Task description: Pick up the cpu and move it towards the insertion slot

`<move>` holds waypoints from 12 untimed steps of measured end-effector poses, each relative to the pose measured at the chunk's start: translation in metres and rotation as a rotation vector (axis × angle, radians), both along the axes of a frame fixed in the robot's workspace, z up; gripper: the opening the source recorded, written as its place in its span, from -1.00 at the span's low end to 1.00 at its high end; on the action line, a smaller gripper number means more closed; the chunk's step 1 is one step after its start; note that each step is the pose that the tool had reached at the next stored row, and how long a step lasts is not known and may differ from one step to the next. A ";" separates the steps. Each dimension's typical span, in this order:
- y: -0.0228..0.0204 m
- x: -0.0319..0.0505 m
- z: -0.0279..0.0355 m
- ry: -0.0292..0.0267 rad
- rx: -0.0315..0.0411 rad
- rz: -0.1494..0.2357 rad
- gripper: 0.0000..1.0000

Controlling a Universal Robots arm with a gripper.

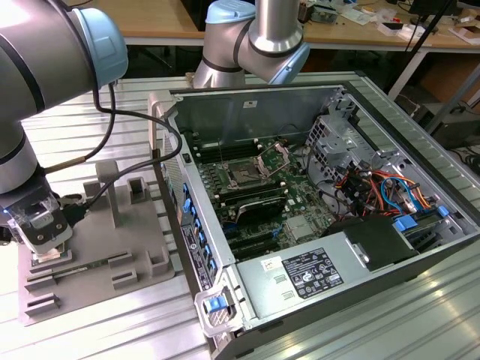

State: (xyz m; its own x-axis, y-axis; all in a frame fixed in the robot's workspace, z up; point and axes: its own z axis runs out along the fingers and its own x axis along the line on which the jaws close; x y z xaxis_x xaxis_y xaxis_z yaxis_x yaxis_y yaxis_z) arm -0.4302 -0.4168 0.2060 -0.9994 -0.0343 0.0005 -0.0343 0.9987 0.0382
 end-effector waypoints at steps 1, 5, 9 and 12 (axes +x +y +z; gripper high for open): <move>0.0000 0.0000 0.0000 0.0000 0.0000 0.000 -0.17; 0.0000 0.0000 -0.0001 0.0001 0.0000 0.000 0.33; -0.0002 -0.0001 -0.0010 -0.0002 0.0002 0.000 0.33; -0.0003 0.0000 -0.0031 0.0000 0.0000 0.005 0.33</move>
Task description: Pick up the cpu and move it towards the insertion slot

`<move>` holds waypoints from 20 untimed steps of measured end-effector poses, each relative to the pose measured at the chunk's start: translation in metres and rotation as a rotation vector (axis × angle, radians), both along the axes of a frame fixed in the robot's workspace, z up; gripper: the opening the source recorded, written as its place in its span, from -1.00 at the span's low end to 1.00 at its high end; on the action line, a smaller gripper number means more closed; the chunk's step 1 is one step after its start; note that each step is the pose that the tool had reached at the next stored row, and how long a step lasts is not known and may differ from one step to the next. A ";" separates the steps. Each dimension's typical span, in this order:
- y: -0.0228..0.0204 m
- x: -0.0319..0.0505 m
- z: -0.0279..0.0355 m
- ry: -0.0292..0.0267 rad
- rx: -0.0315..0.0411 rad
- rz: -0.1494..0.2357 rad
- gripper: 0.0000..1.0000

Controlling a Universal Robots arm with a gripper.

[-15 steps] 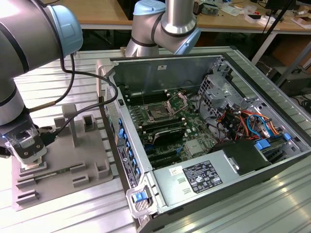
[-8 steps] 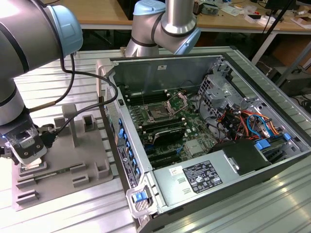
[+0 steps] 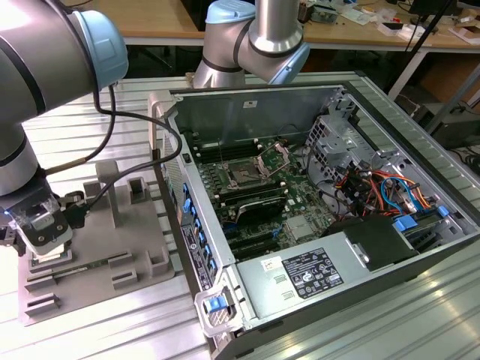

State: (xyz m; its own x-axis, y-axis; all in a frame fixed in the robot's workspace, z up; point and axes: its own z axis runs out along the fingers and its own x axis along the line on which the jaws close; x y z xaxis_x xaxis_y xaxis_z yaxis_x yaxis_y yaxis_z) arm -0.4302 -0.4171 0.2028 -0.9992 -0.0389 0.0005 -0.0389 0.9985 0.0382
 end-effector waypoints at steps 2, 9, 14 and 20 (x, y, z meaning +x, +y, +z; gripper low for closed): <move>0.0000 0.0000 -0.0012 0.0000 0.0000 0.004 0.33; 0.0000 0.0003 -0.0063 -0.0001 0.0001 0.032 0.33; 0.0000 0.0006 -0.0110 0.0000 0.0000 0.041 0.33; 0.0000 0.0007 -0.0127 0.0002 -0.0001 0.045 0.33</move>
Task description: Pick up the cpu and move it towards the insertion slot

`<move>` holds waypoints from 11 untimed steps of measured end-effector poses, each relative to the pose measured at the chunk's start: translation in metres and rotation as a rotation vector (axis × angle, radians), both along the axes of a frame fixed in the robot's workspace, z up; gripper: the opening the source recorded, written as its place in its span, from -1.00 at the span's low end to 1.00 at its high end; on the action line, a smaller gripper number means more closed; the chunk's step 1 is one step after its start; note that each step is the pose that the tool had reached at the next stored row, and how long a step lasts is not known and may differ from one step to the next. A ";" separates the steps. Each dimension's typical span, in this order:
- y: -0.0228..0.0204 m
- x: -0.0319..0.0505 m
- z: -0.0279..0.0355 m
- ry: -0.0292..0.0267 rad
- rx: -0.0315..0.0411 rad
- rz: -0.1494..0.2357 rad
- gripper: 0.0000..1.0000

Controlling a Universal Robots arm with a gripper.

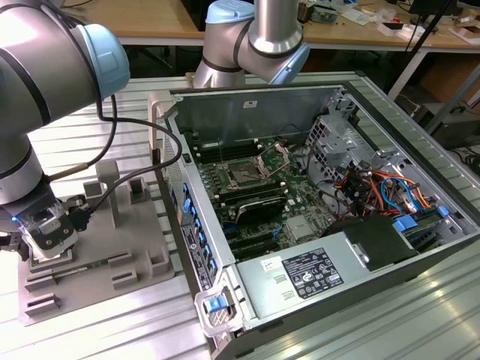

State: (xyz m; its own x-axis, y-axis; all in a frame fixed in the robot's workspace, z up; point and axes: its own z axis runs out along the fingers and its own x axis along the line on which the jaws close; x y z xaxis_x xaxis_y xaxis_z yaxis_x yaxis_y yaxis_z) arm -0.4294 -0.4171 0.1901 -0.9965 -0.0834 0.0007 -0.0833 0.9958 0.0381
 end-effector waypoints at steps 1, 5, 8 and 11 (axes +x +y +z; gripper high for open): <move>0.0000 0.0000 -0.0001 -0.0002 0.0001 0.000 0.33; 0.0000 0.0000 -0.0001 -0.0001 0.0000 0.000 0.29; 0.0000 0.0000 -0.0002 -0.0001 0.0000 0.000 0.09; 0.0000 0.0000 -0.0002 -0.0001 0.0001 0.000 0.09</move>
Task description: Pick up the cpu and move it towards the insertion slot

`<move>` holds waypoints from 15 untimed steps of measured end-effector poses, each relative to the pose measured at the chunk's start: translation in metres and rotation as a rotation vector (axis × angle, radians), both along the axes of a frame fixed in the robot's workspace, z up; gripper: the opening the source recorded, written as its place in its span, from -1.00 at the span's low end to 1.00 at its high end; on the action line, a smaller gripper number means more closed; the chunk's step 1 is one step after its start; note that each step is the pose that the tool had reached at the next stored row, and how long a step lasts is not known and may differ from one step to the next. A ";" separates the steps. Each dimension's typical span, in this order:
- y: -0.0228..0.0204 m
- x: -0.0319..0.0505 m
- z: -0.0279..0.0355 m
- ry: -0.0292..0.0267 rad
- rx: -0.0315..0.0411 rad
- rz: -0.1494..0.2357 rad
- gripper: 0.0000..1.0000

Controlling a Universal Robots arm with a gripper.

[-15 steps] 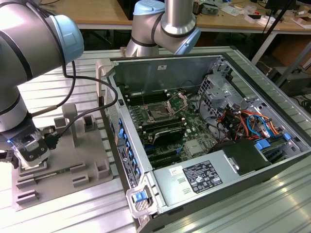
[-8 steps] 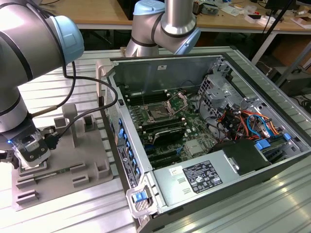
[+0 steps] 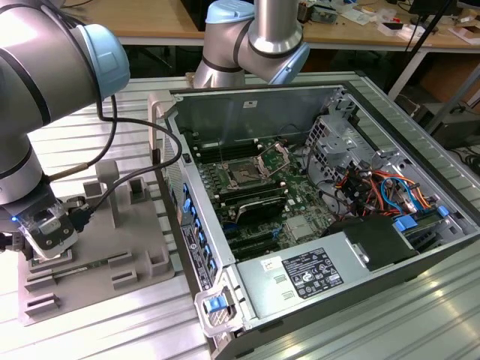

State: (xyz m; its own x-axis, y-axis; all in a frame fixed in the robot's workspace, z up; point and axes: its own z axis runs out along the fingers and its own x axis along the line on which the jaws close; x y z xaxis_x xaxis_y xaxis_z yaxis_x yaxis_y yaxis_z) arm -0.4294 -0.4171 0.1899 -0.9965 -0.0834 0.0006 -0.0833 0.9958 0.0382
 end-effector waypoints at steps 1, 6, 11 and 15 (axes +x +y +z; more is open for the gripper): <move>0.0000 0.0000 0.0000 0.0000 0.0000 0.000 0.09; 0.0000 0.0000 -0.0001 0.0000 0.0000 0.000 0.09; 0.0001 0.0000 0.0009 -0.0005 0.0003 0.000 0.09; 0.0000 0.0000 0.0035 -0.0001 0.0000 0.000 0.09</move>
State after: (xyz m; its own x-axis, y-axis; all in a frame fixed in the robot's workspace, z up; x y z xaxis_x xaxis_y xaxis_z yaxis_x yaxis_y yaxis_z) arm -0.4294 -0.4171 0.1934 -0.9965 -0.0834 0.0005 -0.0833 0.9958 0.0381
